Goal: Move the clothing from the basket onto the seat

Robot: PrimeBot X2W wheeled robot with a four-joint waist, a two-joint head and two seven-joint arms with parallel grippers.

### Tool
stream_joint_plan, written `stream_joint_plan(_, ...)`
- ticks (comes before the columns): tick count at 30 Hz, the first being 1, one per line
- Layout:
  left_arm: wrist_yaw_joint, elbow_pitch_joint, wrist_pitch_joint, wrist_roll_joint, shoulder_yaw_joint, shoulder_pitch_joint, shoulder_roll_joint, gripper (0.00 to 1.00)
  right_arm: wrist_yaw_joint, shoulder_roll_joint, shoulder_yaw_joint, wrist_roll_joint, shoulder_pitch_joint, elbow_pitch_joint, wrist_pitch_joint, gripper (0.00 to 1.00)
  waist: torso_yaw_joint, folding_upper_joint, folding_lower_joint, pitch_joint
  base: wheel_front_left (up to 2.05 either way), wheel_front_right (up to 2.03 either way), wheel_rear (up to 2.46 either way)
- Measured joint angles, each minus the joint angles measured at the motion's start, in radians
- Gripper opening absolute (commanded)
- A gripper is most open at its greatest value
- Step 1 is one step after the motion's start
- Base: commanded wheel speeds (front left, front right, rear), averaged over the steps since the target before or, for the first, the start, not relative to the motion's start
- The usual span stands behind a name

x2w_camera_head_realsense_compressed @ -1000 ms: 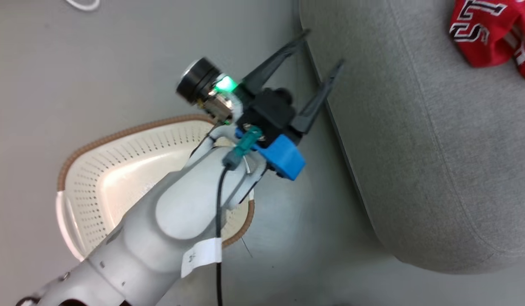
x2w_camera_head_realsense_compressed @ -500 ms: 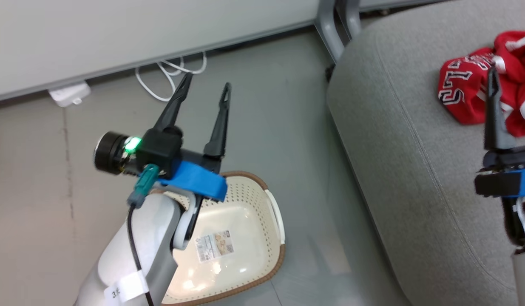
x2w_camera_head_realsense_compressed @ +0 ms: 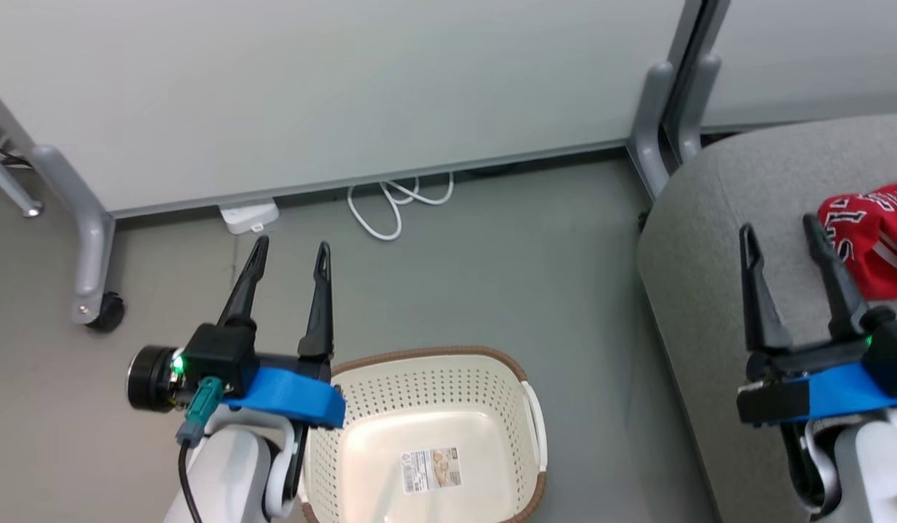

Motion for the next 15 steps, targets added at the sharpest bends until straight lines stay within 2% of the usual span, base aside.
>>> stream_joint_plan(11, -0.058, -0.020, 0.000, 0.060, 0.137, 0.166, -0.044, 1.00, 0.000, 0.053, -0.010, 0.029, 0.123, 0.085, 0.000, 1.00, 0.048, 0.0000, -0.0001, -0.103, 0.00, 0.00, 0.00)
stream_joint_plan(15, -0.072, -0.030, 0.000, 0.069, 0.159, 0.183, -0.052, 1.00, 0.000, 0.060, -0.017, 0.032, 0.143, 0.094, 0.000, 1.00, 0.055, 0.0000, 0.0000, -0.115, 0.00, 0.00, 0.00)
